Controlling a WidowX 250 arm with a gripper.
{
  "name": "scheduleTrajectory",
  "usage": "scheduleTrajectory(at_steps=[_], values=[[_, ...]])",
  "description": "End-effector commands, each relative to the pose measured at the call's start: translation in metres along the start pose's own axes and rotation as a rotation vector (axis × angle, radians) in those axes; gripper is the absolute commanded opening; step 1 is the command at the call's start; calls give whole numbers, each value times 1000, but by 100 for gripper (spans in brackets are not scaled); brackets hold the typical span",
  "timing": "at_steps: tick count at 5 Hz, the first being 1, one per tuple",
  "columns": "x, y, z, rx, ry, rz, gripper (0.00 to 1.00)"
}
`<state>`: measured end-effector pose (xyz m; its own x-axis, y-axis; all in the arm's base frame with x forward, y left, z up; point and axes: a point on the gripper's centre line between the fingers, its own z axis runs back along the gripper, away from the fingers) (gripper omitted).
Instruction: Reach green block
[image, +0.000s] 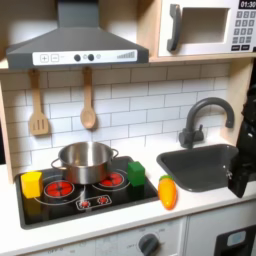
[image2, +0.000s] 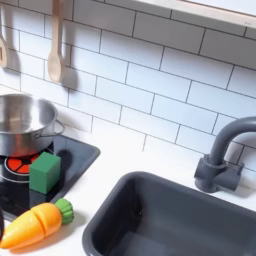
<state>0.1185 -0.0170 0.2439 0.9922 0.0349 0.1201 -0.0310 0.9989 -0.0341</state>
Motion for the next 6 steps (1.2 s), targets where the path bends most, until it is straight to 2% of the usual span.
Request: scheduleTrajectory(at_steps=[1, 2, 3, 4, 6], values=[[0, 0, 0, 0, -3, 0, 100], [14, 7, -2, 19, -12, 35, 100], [21, 11, -8, 30, 4, 47, 100], [38, 16, -7, 36, -5, 63, 100], [62, 21, -9, 44, -19, 69, 100]])
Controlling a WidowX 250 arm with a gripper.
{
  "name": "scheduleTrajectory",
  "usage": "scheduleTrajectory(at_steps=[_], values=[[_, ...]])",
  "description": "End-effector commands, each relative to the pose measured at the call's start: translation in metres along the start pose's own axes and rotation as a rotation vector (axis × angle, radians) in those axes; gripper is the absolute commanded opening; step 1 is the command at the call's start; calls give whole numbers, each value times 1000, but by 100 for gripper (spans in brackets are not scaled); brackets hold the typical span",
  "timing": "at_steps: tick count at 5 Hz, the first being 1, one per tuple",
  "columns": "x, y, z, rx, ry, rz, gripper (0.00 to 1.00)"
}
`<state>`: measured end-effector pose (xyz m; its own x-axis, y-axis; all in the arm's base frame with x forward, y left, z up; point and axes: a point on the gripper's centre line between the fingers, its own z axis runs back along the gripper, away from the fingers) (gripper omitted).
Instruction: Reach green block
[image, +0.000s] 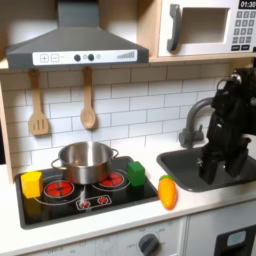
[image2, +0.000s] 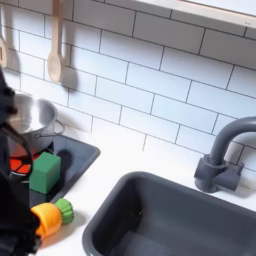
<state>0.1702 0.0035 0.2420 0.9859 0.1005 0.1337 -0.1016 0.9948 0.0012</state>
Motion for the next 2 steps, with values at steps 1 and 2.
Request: scheduleTrajectory(at_steps=[1, 2], values=[[25, 0, -3, 8, -5, 16, 100], [41, 2, -6, 26, -12, 33, 100]])
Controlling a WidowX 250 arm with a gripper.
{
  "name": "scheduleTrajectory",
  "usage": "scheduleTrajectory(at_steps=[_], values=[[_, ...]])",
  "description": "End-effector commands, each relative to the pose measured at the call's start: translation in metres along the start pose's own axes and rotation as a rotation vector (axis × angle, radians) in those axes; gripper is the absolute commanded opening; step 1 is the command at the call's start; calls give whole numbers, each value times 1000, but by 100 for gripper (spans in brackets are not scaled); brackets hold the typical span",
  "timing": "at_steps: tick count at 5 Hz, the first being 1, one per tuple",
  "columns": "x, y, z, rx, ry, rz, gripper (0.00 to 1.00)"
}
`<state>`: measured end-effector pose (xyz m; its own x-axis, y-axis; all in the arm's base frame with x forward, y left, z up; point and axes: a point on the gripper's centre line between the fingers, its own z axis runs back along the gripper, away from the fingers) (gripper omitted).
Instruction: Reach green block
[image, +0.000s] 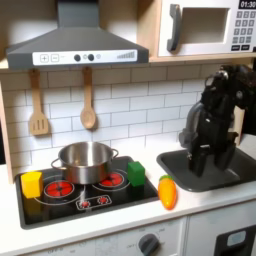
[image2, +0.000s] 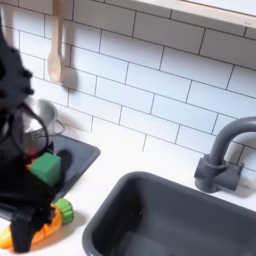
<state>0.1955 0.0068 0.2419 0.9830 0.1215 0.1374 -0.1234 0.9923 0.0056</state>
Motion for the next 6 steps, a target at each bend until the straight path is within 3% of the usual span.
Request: scheduleTrajectory(at_steps=[1, 4, 6], values=[[27, 4, -6, 25, -11, 22, 100], [72, 13, -17, 36, -20, 53, 100], [96, 23, -25, 46, -25, 31, 100]])
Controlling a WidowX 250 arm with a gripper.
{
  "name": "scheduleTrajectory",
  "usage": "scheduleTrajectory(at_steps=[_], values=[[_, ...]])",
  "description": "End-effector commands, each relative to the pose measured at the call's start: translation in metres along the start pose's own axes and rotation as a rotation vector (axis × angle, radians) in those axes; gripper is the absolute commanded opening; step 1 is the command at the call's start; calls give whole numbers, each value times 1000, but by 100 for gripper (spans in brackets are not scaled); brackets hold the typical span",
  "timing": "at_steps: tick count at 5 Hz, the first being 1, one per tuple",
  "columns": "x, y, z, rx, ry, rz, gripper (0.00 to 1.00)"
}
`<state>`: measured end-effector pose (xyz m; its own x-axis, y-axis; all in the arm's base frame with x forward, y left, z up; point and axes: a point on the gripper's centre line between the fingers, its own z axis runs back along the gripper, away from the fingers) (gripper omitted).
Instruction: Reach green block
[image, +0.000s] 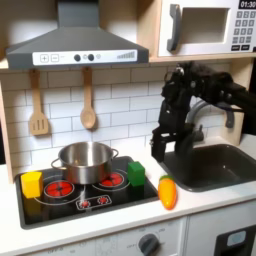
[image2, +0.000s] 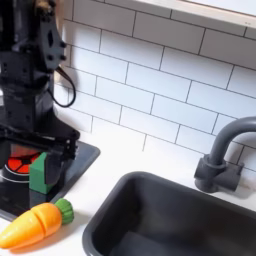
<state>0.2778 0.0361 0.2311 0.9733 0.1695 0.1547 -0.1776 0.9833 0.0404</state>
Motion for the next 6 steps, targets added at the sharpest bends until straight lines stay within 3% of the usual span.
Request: scheduleTrajectory(at_steps=[1, 6], values=[[27, 6, -5, 3, -19, -34, 100], [63, 9, -39, -3, 7, -75, 100]])
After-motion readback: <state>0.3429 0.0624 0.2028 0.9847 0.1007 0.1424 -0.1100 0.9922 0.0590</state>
